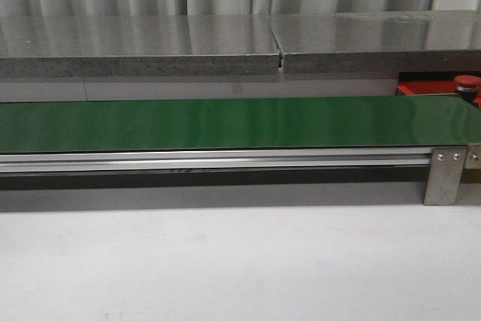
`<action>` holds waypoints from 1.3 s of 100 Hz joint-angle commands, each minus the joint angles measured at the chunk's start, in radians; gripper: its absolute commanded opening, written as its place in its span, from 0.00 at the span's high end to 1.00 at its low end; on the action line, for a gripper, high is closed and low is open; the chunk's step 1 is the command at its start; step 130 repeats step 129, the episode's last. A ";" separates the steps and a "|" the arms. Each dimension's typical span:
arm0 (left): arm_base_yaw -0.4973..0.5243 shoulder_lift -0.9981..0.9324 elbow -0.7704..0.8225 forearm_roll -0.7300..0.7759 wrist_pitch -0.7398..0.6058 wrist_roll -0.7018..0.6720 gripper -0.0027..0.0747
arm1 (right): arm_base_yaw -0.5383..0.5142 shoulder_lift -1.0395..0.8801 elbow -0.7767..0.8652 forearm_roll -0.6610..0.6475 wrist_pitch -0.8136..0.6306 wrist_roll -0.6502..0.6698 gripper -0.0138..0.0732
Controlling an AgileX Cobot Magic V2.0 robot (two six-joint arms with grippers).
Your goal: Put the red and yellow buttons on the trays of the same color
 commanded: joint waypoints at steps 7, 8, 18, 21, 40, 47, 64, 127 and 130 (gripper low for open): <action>0.010 -0.038 0.055 -0.029 -0.145 0.001 0.99 | -0.002 -0.017 -0.009 -0.011 -0.078 -0.001 0.79; 0.010 -0.041 0.055 -0.029 -0.132 0.001 0.99 | -0.002 -0.017 -0.009 -0.011 -0.078 -0.001 0.79; 0.010 -0.093 0.053 -0.022 -0.046 0.001 0.99 | -0.002 -0.017 -0.009 -0.011 -0.078 -0.001 0.79; 0.010 -0.101 0.053 -0.020 -0.046 0.001 0.99 | -0.002 -0.017 -0.009 -0.011 -0.078 -0.001 0.79; 0.010 -0.096 0.053 -0.020 -0.031 0.001 0.99 | -0.002 -0.015 -0.009 -0.011 -0.078 -0.001 0.79; 0.010 -0.096 0.053 -0.020 -0.031 0.001 0.99 | -0.002 -0.015 -0.009 -0.011 -0.078 -0.001 0.79; 0.010 -0.096 0.053 -0.025 -0.032 0.001 0.99 | -0.002 -0.015 -0.009 -0.011 -0.078 -0.001 0.79; 0.010 -0.096 0.053 -0.025 -0.032 0.001 0.99 | -0.002 -0.015 -0.009 -0.011 -0.078 -0.001 0.79; 0.010 -0.096 0.053 -0.025 -0.032 0.001 0.99 | -0.002 -0.015 -0.009 -0.011 -0.078 -0.001 0.79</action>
